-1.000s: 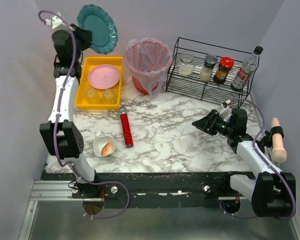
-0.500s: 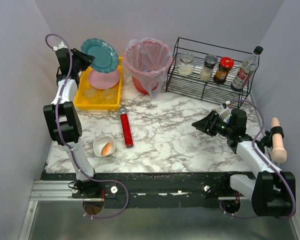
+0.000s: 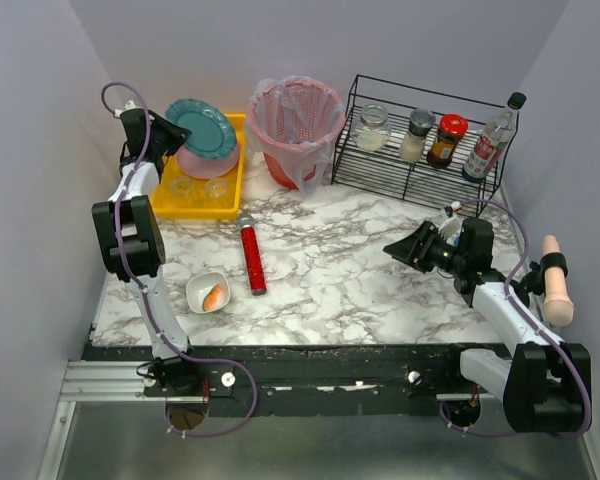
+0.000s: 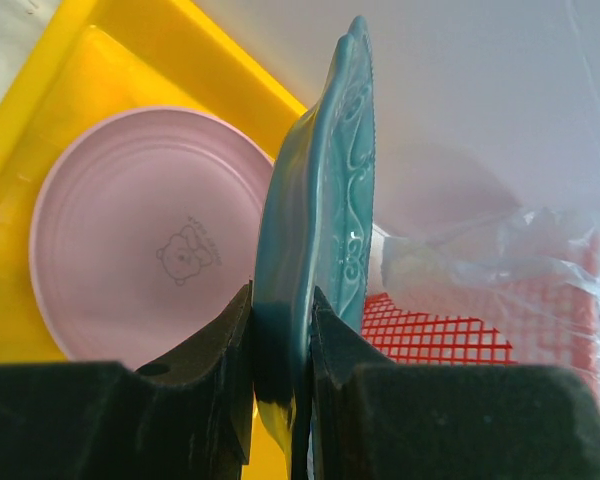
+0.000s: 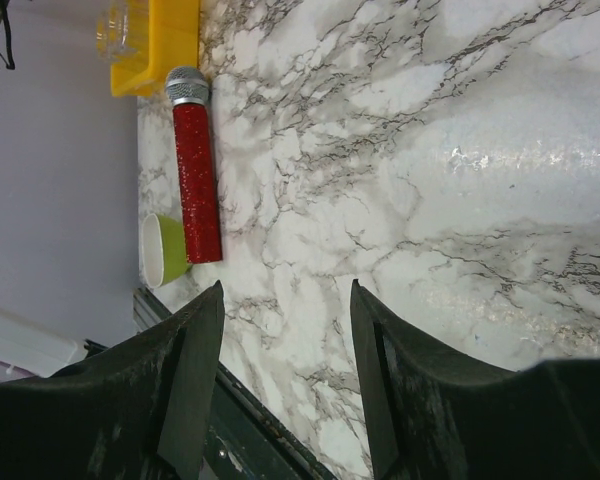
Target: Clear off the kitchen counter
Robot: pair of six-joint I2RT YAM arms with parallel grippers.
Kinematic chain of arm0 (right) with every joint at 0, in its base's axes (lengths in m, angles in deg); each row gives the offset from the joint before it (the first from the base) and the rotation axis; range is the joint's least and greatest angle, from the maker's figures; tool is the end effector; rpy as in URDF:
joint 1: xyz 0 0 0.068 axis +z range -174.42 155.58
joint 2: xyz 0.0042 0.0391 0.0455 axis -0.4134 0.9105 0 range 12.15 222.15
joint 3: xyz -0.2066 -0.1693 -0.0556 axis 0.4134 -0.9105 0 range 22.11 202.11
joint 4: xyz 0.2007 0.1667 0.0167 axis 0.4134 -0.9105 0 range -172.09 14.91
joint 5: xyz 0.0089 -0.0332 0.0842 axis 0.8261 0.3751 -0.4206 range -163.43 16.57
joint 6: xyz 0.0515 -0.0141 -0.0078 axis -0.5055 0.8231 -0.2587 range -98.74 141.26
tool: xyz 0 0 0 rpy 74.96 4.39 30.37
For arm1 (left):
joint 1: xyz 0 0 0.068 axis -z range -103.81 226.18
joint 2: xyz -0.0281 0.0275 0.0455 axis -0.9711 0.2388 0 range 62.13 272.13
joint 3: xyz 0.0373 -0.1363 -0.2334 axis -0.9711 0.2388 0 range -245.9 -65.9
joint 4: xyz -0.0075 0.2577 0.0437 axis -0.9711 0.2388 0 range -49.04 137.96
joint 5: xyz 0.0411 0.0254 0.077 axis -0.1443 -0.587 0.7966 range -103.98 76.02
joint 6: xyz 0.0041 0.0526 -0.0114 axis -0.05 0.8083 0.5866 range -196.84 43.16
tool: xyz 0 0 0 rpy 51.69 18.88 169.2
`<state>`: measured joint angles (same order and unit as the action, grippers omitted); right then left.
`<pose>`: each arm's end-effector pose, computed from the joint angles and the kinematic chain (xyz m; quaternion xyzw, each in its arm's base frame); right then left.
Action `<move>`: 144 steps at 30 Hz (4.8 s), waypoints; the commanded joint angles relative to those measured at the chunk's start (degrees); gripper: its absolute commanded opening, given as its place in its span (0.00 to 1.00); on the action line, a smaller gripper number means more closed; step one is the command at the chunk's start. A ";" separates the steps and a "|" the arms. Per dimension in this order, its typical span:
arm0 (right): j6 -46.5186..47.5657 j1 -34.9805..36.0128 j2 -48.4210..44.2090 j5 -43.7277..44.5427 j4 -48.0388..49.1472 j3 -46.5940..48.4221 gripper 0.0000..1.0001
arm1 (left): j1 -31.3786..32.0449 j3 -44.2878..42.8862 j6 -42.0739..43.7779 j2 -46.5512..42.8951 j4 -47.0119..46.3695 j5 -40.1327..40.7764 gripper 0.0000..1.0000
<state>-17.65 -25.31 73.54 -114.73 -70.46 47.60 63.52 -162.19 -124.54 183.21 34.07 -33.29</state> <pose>0.2136 0.0203 0.1979 0.1151 0.8257 0.4401 0.3337 0.4966 0.0995 0.2582 -0.3154 0.7386 -0.3040 0.5124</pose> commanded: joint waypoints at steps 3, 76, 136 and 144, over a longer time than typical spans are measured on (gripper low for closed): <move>1.21 -0.35 -0.65 0.08 -0.66 -0.10 0.62 | -0.34 -6.27 -0.55 2.58 -2.34 4.19 0.00; 1.21 -0.35 -0.30 0.34 -1.37 -0.98 0.62 | 1.59 -26.23 18.61 9.89 33.96 14.82 0.99; 8.77 55.81 52.60 18.89 -13.14 61.77 0.61 | 1.86 45.67 16.68 -54.19 26.14 13.51 0.99; 9.30 59.07 59.11 18.62 -15.43 67.58 0.61 | 1.86 45.93 16.85 -54.81 26.14 13.51 0.99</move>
<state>-8.69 31.63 130.08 -94.99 -83.21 112.26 65.07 -116.95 -107.93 129.96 61.35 -18.76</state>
